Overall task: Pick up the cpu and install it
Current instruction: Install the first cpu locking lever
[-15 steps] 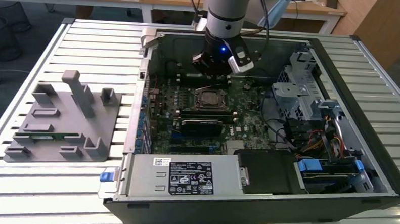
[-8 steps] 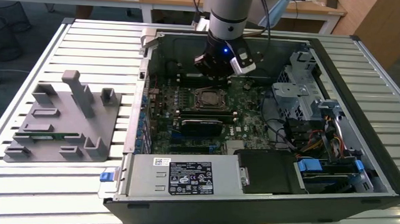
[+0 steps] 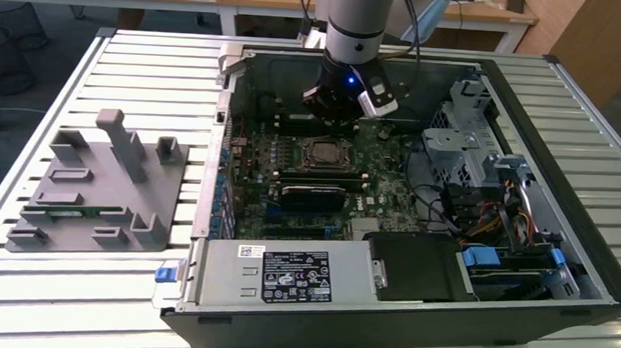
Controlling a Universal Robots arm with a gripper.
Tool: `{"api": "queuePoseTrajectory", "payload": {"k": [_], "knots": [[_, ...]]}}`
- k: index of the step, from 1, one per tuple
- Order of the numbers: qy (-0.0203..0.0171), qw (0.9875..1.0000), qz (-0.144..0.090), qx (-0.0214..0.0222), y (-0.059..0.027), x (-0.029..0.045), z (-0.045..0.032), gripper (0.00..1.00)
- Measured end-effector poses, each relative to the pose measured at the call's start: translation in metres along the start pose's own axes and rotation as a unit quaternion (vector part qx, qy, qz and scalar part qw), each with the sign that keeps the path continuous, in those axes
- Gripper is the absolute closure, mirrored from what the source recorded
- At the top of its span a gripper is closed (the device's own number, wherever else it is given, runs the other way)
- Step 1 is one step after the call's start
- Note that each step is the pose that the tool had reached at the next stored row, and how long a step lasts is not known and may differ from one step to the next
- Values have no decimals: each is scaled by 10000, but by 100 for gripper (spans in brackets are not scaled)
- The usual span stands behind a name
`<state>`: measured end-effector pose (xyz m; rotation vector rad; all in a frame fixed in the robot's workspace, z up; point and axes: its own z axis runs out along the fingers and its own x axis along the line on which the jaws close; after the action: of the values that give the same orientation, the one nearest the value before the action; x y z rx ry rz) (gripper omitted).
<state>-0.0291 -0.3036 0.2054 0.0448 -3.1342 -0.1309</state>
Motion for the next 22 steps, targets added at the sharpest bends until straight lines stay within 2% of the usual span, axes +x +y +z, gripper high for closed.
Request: {"api": "queuePoseTrajectory", "payload": {"k": [13, 21, 22], "knots": [[0, 10000, 0, 1, -22, -9, 42, 89], [5, 10000, 0, 16, -33, -9, 76, 89], [-2, 10000, -1, 8, -30, -12, 87, 89]]}}
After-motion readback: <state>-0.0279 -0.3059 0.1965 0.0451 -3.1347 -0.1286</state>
